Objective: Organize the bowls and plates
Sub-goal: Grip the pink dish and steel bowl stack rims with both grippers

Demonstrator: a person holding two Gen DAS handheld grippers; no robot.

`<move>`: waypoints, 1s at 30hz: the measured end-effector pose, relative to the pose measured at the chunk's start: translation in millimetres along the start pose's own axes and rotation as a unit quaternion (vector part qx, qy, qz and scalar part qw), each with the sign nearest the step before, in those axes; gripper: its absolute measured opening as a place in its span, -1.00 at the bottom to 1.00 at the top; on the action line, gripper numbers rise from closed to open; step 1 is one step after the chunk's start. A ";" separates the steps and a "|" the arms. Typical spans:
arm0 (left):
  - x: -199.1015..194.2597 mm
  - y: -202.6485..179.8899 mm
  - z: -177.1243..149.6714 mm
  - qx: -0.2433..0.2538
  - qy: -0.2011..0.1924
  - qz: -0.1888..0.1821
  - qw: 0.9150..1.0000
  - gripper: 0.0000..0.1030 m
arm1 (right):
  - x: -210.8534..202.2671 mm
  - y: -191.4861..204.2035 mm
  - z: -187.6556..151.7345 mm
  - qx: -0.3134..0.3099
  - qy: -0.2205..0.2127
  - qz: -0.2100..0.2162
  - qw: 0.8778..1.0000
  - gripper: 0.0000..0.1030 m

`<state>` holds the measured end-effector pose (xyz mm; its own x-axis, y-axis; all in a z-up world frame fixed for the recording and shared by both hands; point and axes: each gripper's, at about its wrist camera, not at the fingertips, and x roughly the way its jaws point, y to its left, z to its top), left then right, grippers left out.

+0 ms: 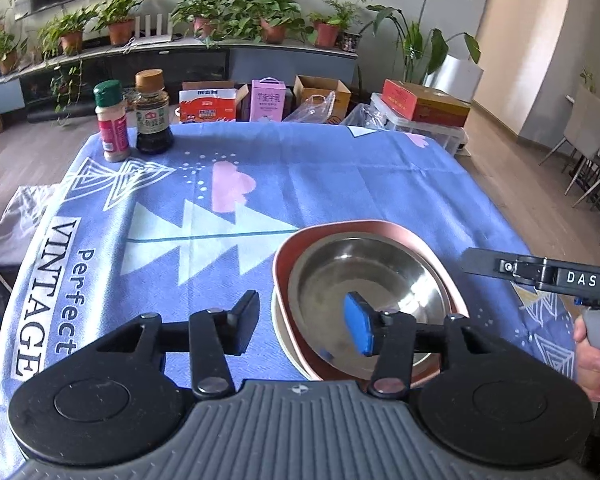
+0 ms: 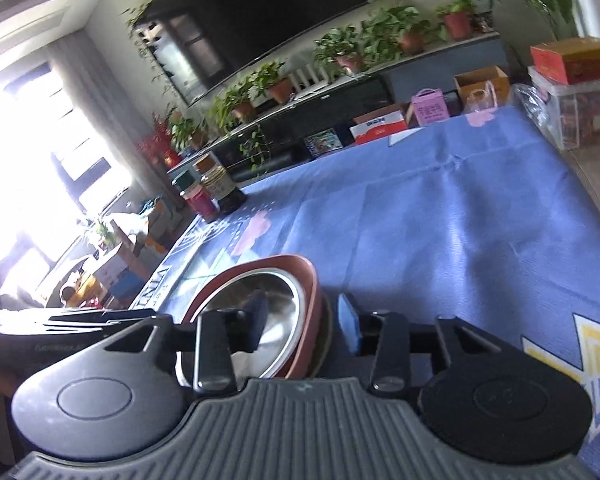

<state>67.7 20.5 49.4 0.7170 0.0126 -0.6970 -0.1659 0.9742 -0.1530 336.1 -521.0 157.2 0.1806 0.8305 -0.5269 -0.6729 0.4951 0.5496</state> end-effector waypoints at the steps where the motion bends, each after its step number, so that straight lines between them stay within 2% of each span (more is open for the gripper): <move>1: 0.9 2.6 0.0 -0.008 0.001 0.000 1.000 0.00 | 0.6 -1.4 0.3 0.005 0.001 0.000 1.000 0.76; 2: 1.7 5.4 -0.1 -0.016 0.001 0.000 1.000 0.11 | 1.7 -3.0 0.6 0.011 0.004 -0.001 1.000 0.81; 4: 2.6 10.8 -1.0 -0.035 0.000 0.003 0.999 0.19 | 4.3 -6.7 -0.1 0.029 0.013 -0.002 0.999 0.87; 8: 8.8 23.1 -3.7 -0.080 0.011 -0.010 0.997 0.20 | 11.8 -17.3 -2.4 0.081 0.043 0.007 0.996 0.88; 11: 13.5 29.5 -6.8 -0.103 0.018 -0.012 0.994 0.20 | 12.5 -22.7 -1.8 0.104 0.049 0.013 0.993 0.88; 20: 22.2 34.9 -11.9 -0.119 0.028 -0.017 0.992 0.22 | 14.9 -22.2 -4.2 0.109 0.067 0.015 0.992 0.88; 30: 31.6 30.4 -16.5 -0.133 0.039 -0.039 0.990 0.21 | 15.1 -25.9 -4.8 0.123 0.071 0.030 0.989 0.88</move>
<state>74.2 46.8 11.2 0.6817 -0.0876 -0.7264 -0.2916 0.8780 -0.3796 352.8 -522.6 131.9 0.0300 0.8248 -0.5646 -0.4808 0.5071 0.7153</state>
